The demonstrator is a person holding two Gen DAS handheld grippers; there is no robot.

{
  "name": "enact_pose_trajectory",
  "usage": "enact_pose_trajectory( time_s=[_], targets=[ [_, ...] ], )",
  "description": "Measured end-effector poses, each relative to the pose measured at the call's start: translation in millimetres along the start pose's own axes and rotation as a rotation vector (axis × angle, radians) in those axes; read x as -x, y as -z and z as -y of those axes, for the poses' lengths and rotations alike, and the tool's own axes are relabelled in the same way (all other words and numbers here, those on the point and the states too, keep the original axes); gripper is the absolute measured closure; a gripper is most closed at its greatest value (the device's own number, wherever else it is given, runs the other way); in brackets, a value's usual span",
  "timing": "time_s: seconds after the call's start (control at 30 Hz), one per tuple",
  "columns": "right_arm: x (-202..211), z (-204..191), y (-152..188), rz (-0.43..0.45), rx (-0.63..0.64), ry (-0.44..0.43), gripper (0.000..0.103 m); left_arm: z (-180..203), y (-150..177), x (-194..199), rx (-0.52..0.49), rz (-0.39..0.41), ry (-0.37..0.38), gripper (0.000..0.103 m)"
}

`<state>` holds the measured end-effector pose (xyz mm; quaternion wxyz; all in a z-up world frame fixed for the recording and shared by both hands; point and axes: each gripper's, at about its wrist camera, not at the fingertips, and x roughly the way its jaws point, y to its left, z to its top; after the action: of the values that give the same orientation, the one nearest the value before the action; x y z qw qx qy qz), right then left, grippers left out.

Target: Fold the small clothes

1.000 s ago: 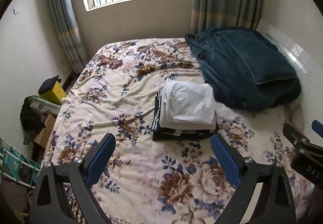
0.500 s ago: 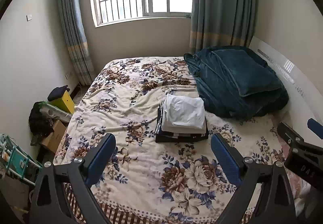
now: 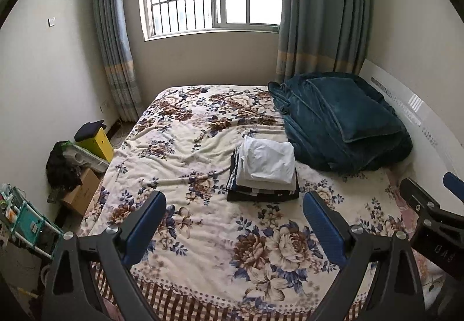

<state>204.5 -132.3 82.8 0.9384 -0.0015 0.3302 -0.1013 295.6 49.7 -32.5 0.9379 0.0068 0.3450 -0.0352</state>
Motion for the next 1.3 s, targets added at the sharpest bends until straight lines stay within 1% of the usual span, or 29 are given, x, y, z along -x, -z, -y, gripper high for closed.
enact_pose_trajectory(
  time_s=[0.07,0.47,0.63,1.3],
  targets=[
    [-1,0,0,0.002,0.002,-0.004,0.0,-1,1,0,0.0,-0.001,-0.005,0.0],
    [-11,1,0,0.003,0.0,-0.016,0.0,-2,0,3,0.007,0.009,-0.023,0.0],
    [-14,2,-1,0.005,-0.001,-0.018,0.0,-3,-6,3,0.004,0.013,-0.03,0.0],
    [-20,0,-4,0.008,-0.001,-0.012,0.0,-5,-18,-2,-0.008,0.021,-0.012,0.0]
  ],
)
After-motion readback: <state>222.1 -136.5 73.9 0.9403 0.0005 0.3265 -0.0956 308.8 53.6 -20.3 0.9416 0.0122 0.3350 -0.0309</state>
